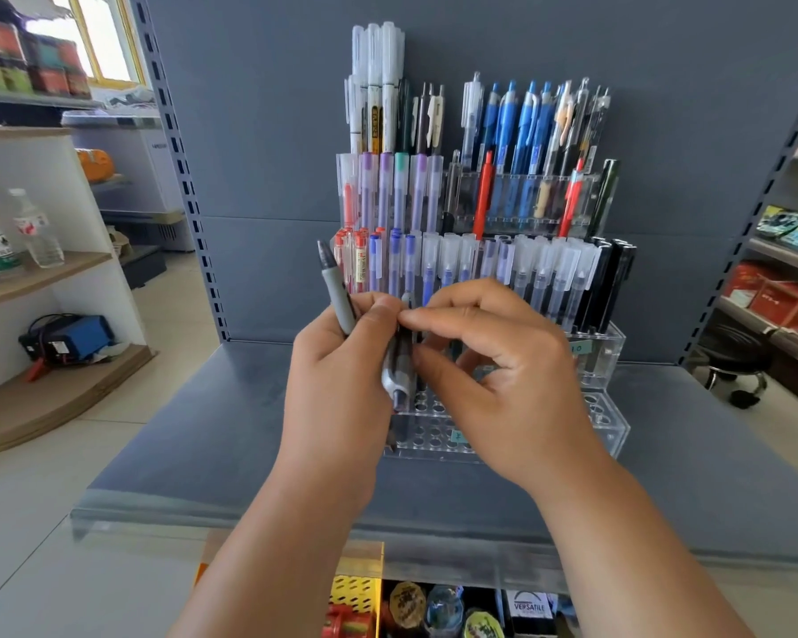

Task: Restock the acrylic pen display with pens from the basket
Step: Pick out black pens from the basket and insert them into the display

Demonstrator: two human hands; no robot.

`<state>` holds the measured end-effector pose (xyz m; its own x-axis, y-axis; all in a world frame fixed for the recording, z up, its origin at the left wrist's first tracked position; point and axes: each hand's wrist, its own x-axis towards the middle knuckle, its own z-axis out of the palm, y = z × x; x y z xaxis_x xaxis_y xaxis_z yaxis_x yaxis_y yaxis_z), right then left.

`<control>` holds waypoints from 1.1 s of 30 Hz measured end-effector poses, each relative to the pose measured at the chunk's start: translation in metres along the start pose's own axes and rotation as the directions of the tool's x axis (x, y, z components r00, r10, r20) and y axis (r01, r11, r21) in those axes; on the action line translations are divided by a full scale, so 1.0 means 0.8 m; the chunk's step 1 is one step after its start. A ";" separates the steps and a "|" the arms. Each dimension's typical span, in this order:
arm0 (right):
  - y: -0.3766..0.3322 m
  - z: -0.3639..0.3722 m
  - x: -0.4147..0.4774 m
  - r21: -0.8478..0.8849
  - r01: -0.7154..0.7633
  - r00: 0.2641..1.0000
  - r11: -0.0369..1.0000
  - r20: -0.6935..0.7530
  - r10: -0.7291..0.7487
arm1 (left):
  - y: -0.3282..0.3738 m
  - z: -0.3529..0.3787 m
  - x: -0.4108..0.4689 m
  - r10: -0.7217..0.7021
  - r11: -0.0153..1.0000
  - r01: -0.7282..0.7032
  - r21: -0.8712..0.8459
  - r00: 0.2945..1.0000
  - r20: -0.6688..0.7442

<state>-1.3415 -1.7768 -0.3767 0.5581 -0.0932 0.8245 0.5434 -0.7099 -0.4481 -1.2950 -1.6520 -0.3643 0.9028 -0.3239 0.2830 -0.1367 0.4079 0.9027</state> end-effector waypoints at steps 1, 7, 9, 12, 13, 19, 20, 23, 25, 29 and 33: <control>0.000 0.000 0.000 0.007 -0.011 1.000 1.000 0.003 0.011 | 0.000 0.002 -0.001 -0.023 1.000 0.023 -0.020 1.000 -0.010; -0.002 0.000 0.001 0.021 -0.076 0.997 0.997 0.001 0.076 | -0.005 0.016 -0.005 -0.052 0.998 0.052 -0.024 0.999 -0.001; -0.001 0.001 0.000 0.074 -0.129 0.991 0.989 -0.023 0.131 | -0.006 0.017 -0.007 -0.027 1.000 0.027 0.010 0.999 0.034; 0.000 0.000 -0.002 0.148 -0.214 0.975 0.966 -0.021 0.219 | -0.008 0.014 -0.007 0.034 0.991 -0.043 0.125 0.997 0.069; 0.001 0.000 -0.002 0.158 -0.239 0.970 0.958 -0.012 0.244 | -0.010 0.013 -0.006 0.051 0.986 -0.061 0.152 0.996 0.066; 0.008 -0.001 -0.004 0.169 -0.349 0.936 0.922 0.018 0.351 | -0.018 0.010 -0.002 0.084 0.946 -0.099 0.310 0.995 0.061; 0.010 0.000 -0.004 0.140 -0.364 0.931 0.921 0.011 0.366 | -0.020 0.008 -0.001 0.100 0.937 -0.111 0.332 0.994 0.052; 0.019 0.004 -0.005 0.038 -0.393 0.919 0.919 -0.020 0.394 | -0.022 0.003 0.003 0.132 0.921 -0.136 0.366 0.991 0.037; 0.024 0.005 -0.006 -0.057 -0.375 0.927 0.925 -0.036 0.373 | -0.022 0.000 0.005 0.137 0.926 -0.138 0.353 0.990 0.029; 0.030 0.010 -0.009 -0.147 -0.339 0.940 0.929 -0.090 0.329 | -0.024 -0.003 0.006 0.089 0.969 -0.091 0.231 0.996 0.018; 0.040 0.017 -0.013 -0.216 -0.379 0.926 0.900 -0.095 0.367 | -0.027 -0.005 0.008 0.051 0.987 -0.056 0.150 0.998 0.035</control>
<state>-1.3210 -1.7893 -0.4043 0.6562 -0.4128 0.6316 0.1423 -0.7543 -0.6409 -1.2848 -1.6593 -0.3836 0.8797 -0.3323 0.3402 -0.2467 0.2927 0.9238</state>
